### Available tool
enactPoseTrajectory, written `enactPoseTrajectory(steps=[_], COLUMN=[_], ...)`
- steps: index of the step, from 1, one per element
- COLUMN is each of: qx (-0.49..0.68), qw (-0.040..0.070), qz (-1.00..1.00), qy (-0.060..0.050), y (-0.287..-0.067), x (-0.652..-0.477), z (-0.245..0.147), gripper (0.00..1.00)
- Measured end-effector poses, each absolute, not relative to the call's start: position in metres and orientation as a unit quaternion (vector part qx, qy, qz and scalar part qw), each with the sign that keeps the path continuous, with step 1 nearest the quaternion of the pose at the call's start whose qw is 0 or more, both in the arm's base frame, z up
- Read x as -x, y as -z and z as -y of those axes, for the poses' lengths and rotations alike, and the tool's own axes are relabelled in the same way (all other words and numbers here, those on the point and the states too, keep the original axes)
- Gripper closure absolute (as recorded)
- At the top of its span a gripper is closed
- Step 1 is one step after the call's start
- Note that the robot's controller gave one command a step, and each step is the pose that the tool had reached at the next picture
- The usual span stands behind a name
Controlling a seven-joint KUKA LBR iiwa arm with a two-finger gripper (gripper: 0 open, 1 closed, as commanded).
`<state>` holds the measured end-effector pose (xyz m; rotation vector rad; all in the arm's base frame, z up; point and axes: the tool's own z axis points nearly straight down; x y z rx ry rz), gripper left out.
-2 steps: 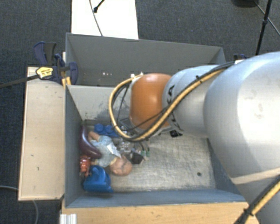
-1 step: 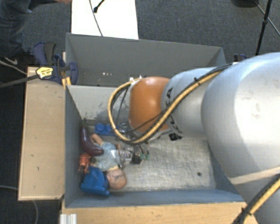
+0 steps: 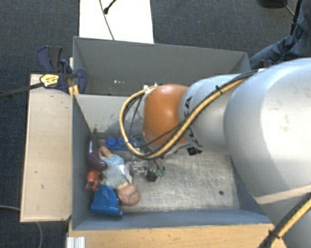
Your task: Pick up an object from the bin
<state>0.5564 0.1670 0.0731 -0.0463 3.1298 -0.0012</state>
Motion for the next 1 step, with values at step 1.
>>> enactPoseTrajectory(steps=[1], qx=[0.015], qw=[0.006], qz=[-1.000], qy=[0.000], y=[-0.0732], x=[-0.5564], z=[-0.1670], gripper=[1.00])
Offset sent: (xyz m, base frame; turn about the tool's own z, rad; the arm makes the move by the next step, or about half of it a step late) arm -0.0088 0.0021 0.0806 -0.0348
